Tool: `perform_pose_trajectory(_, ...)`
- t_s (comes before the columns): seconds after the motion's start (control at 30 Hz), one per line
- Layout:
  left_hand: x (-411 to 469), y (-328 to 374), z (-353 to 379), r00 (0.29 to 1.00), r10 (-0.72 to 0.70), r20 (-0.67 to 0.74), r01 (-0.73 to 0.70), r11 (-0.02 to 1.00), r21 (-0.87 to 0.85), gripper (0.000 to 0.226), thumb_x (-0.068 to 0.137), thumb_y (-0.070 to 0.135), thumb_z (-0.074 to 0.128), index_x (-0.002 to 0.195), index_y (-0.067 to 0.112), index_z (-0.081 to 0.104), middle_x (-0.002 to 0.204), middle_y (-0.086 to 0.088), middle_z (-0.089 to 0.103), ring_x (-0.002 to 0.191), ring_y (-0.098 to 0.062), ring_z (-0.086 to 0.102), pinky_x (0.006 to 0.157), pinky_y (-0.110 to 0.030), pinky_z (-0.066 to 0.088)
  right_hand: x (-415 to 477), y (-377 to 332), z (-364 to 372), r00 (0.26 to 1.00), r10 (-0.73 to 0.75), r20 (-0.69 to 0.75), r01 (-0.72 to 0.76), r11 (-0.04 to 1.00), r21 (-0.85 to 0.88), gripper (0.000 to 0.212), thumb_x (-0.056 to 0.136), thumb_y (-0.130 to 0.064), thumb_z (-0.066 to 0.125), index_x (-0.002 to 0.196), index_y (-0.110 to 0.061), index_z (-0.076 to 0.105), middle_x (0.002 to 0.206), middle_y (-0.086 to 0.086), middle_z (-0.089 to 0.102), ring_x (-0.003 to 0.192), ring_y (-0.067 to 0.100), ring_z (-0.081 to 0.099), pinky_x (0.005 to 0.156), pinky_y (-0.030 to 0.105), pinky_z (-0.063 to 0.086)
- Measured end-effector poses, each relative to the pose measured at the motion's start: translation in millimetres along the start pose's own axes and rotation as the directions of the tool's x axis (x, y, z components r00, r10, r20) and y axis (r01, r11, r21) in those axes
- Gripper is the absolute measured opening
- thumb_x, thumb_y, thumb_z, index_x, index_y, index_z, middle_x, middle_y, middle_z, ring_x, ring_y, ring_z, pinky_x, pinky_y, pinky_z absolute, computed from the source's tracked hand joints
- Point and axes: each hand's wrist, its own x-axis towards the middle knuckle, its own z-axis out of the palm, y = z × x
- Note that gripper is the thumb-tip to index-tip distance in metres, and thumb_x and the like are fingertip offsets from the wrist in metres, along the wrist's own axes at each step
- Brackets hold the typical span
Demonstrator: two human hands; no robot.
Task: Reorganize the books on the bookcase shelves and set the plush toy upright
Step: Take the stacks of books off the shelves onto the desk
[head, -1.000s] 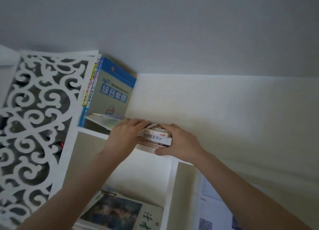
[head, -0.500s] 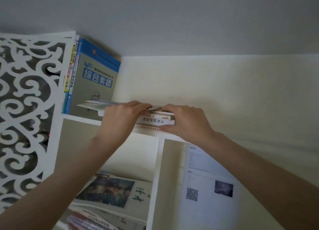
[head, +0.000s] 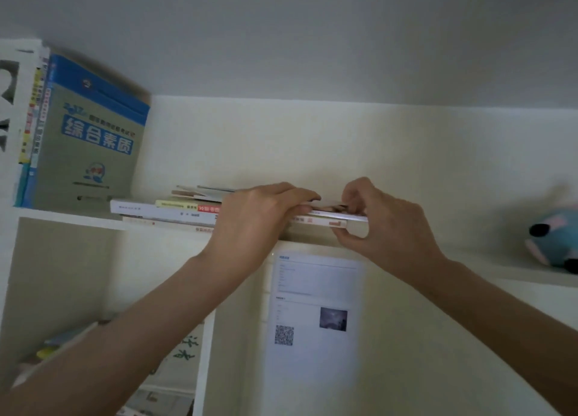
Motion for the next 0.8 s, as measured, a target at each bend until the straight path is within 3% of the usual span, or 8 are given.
perform_pose_trajectory(0.1,5.8,3.7,4.6,1.000,0.024,0.009,-0.024,0.999,-0.049,0.037,0.087,0.043,0.044,0.103,0.026,0.073,0.089,0.008,0.074,0.070,-0.016,0.070,0.049,-0.024,0.049,0.5,10.3,5.6,0.998,-0.050,0.030,0.051,0.998,-0.045,0.059,0.069,-0.035,0.078,0.121,-0.022,0.053,0.116,-0.001,0.053,0.105,0.021,0.050,0.061,0.026,0.047)
perform_pose_trajectory(0.17,5.2,5.5,6.9,0.999,-0.012,0.037,0.017,0.993,-0.120,0.038,0.082,0.049,0.052,0.109,0.029,0.070,0.094,0.010,0.074,0.079,-0.011,0.071,0.059,-0.028,0.055,4.6,13.1,9.6,0.982,-0.031,0.187,0.028,0.999,0.018,0.055,0.077,-0.044,0.071,0.128,-0.028,0.054,0.131,-0.004,0.049,0.125,0.020,0.039,0.074,0.024,0.042)
perform_pose_trajectory(0.23,5.7,4.4,3.2,0.975,-0.128,0.180,0.181,0.932,-0.315,0.052,0.070,0.050,0.072,0.119,0.036,0.060,0.107,0.015,0.069,0.098,0.002,0.064,0.083,-0.028,0.054,6.3,14.2,8.1,0.952,0.037,0.305,-0.071,0.992,0.101,0.042,0.086,-0.049,0.060,0.126,-0.037,0.056,0.118,-0.013,0.064,0.111,0.012,0.056,0.066,0.015,0.033)
perform_pose_trajectory(0.3,2.4,-4.4,0.2,0.950,-0.154,0.272,0.239,0.919,-0.313,0.072,0.062,0.043,0.083,0.125,0.038,0.050,0.121,0.017,0.060,0.112,0.001,0.056,0.097,-0.024,0.044,-0.8,14.8,0.5,0.968,-0.017,0.249,-0.005,0.996,0.087,0.040,0.087,-0.054,0.048,0.121,-0.037,0.060,0.095,-0.013,0.072,0.079,0.014,0.067,0.056,0.011,0.031)
perform_pose_trajectory(0.4,-2.7,-11.1,-0.1,0.975,-0.069,0.213,0.086,0.994,-0.073,0.061,0.069,0.040,0.079,0.123,0.034,0.054,0.114,0.017,0.064,0.091,-0.015,0.067,0.079,-0.031,0.052,-23.1,18.2,-23.1,0.987,-0.104,0.122,0.104,0.995,0.005,0.044,0.084,-0.049,0.042,0.115,-0.028,0.065,0.090,-0.010,0.074,0.066,0.015,0.068,0.050,0.021,0.044)
perform_pose_trajectory(0.5,-0.2,11.0,3.7,0.982,0.121,0.146,-0.111,0.991,-0.071,0.041,0.078,0.044,0.058,0.116,0.030,0.060,0.105,0.010,0.070,0.083,-0.013,0.068,0.058,-0.030,0.054,-58.0,30.1,-52.3,0.990,-0.138,0.008,0.138,0.990,-0.013,0.039,0.084,-0.039,0.053,0.116,-0.023,0.067,0.099,-0.007,0.073,0.076,0.013,0.071,0.053,0.028,0.054)
perform_pose_trajectory(0.67,12.0,73.9,18.6,0.945,0.321,0.066,-0.306,0.937,-0.171,0.030,0.090,0.037,0.051,0.109,0.022,0.070,0.102,0.000,0.072,0.085,-0.021,0.070,0.057,-0.038,0.054,-114.2,56.2,-109.6,0.999,-0.029,0.036,0.025,0.995,0.101,0.039,0.083,-0.026,0.066,0.118,-0.010,0.065,0.124,0.006,0.064,0.118,0.018,0.060,0.082,0.040,0.057)
perform_pose_trajectory(0.8,-10.1,125.5,47.2,0.908,0.418,-0.031,-0.417,0.891,-0.180,0.029,0.100,0.026,0.044,0.116,0.014,0.065,0.107,-0.011,0.069,0.087,-0.029,0.067,0.063,-0.037,0.050,-163.4,62.0,-156.0,0.989,-0.016,0.149,0.009,0.999,0.046,0.039,0.092,-0.035,0.056,0.120,-0.008,0.060,0.129,0.004,0.055,0.118,0.016,0.056,0.101,0.024,0.042)
